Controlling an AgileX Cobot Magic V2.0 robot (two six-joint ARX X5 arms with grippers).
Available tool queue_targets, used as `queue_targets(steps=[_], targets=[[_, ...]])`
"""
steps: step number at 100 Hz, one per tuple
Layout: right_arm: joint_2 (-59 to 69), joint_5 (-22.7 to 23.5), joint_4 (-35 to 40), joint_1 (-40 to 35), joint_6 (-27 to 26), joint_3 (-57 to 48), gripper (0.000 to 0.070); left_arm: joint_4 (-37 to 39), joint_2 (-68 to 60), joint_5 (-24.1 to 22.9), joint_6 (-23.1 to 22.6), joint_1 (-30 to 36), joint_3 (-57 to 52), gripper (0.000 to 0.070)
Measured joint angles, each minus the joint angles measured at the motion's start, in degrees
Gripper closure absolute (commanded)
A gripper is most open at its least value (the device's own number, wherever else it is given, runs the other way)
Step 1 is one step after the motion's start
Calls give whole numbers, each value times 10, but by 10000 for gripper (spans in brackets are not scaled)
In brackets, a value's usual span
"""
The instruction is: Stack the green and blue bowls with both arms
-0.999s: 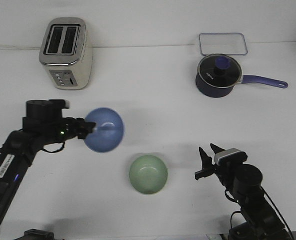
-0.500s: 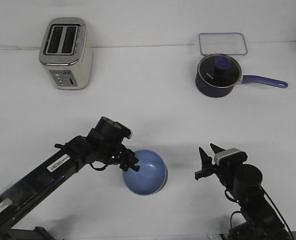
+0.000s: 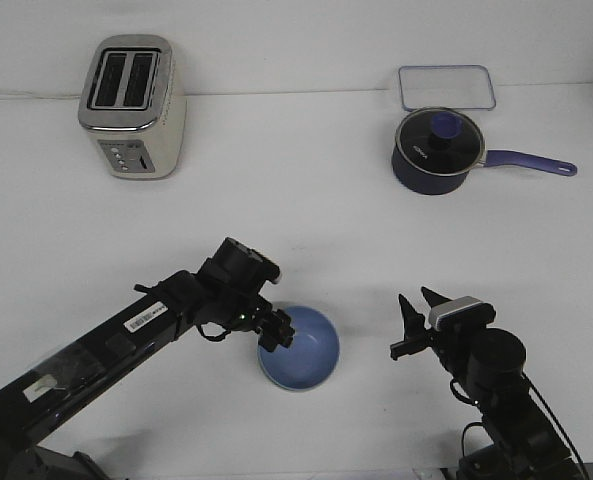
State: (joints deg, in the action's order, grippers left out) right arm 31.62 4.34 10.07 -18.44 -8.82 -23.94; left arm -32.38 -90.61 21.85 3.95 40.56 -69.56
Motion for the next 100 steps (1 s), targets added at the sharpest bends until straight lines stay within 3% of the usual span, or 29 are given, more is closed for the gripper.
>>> queue_targets(steps=[23,45,53,70,73,81,83,100], targets=[[0,0,0,0,0,0,413,55,36,-12,0,-31,1,208],[0,-14,-5,0,0,0,414,83,200,-170,-36,-129,1,217],[-1,-21,-20,0,0,0,414,82,244,-212,-56,-170,1,299],[-31,-44,-31,0,-6,0,433,102,334,-219,-73,-273,25,490],[-41,-49,-26,0,-7,0,471,112,356,-219,-74,-290,41,533],[-68,-74,0,0,-12,0,682,152,417,-219,-75,-331,101,664],[-76,-79,6,0,-13,0,700,165,433,-219,-76,-340,121,696],[-148,-105,13,0,-9,0,700,307,580,-217,-80,-387,329,689]])
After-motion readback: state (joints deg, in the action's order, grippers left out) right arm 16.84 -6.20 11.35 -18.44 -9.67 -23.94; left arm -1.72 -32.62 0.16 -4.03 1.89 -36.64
